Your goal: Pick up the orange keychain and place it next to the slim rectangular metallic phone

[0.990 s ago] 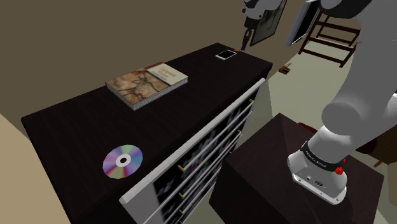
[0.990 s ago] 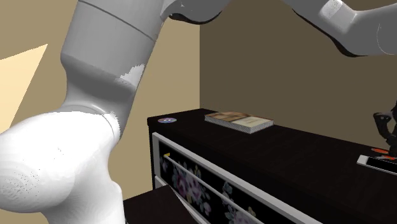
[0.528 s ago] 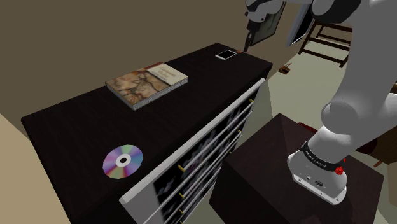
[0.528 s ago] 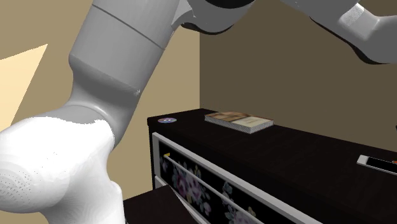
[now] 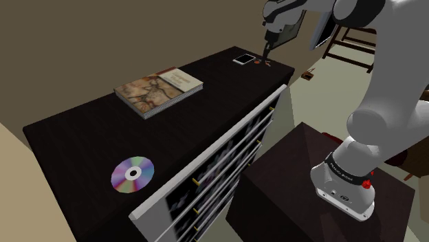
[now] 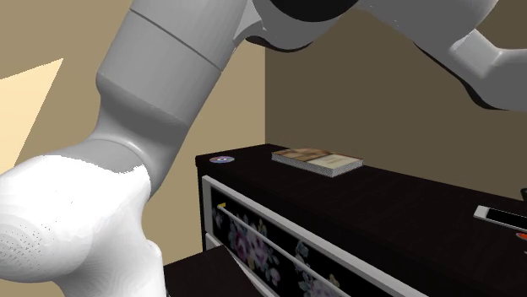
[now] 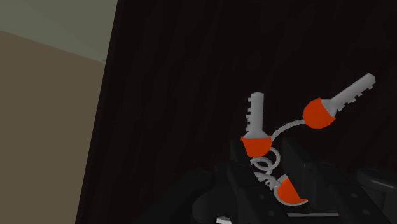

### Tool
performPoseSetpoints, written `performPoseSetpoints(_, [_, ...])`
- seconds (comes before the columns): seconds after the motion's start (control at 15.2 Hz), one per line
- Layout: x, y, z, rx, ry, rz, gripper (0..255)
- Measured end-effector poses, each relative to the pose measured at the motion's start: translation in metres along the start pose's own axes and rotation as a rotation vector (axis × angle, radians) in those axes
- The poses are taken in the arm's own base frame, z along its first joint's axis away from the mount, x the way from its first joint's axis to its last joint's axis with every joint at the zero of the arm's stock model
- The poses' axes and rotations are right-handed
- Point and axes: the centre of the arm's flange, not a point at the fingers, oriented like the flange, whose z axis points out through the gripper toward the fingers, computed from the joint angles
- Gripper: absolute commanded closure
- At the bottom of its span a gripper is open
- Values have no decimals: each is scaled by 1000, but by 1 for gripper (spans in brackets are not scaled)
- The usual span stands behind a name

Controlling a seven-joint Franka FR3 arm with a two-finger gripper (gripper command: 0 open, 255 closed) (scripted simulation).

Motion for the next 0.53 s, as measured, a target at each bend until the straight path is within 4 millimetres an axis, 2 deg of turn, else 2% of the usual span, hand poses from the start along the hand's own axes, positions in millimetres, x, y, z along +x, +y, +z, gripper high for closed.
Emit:
performPoseSetpoints(0.46, [0,-1,6,0,0,0,255])
performPoseSetpoints(0.53, [0,-1,6,0,0,0,0])
